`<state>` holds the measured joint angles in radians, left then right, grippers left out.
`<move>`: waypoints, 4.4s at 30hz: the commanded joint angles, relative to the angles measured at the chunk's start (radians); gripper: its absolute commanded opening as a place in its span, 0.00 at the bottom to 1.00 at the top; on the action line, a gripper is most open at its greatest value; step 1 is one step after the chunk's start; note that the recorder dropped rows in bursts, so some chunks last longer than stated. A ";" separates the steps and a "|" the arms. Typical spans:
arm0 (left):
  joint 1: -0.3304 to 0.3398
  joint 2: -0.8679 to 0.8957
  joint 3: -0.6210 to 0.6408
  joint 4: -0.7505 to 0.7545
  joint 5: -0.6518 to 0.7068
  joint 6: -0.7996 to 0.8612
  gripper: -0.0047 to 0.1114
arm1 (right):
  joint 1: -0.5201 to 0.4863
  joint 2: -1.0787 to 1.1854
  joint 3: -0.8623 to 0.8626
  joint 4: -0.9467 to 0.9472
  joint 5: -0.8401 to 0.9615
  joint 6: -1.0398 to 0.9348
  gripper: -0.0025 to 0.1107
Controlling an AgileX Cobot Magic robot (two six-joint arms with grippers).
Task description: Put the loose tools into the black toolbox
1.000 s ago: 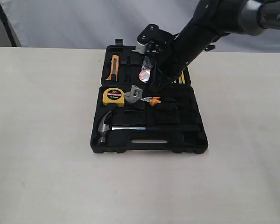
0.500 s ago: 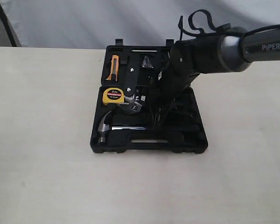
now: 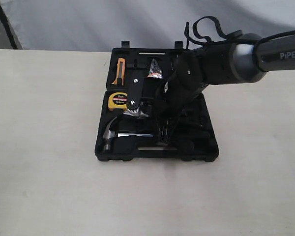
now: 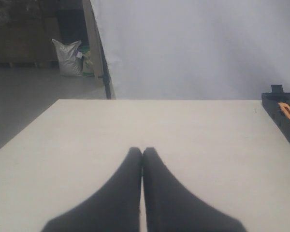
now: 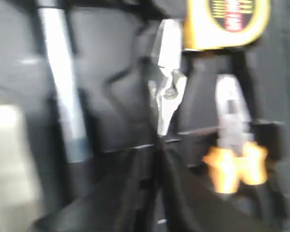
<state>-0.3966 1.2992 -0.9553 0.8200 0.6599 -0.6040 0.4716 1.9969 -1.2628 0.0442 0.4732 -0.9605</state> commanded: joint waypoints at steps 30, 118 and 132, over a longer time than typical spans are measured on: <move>0.003 -0.008 0.009 -0.014 -0.017 -0.010 0.05 | -0.039 0.095 -0.076 -0.020 0.077 0.294 0.02; 0.003 -0.008 0.009 -0.014 -0.017 -0.010 0.05 | -0.197 -0.001 -0.147 0.217 0.198 0.518 0.02; 0.003 -0.008 0.009 -0.014 -0.017 -0.010 0.05 | -0.104 0.122 -0.147 0.150 0.221 0.526 0.02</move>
<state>-0.3966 1.2992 -0.9553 0.8200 0.6599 -0.6040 0.3806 2.0901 -1.4124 0.2503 0.7097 -0.4722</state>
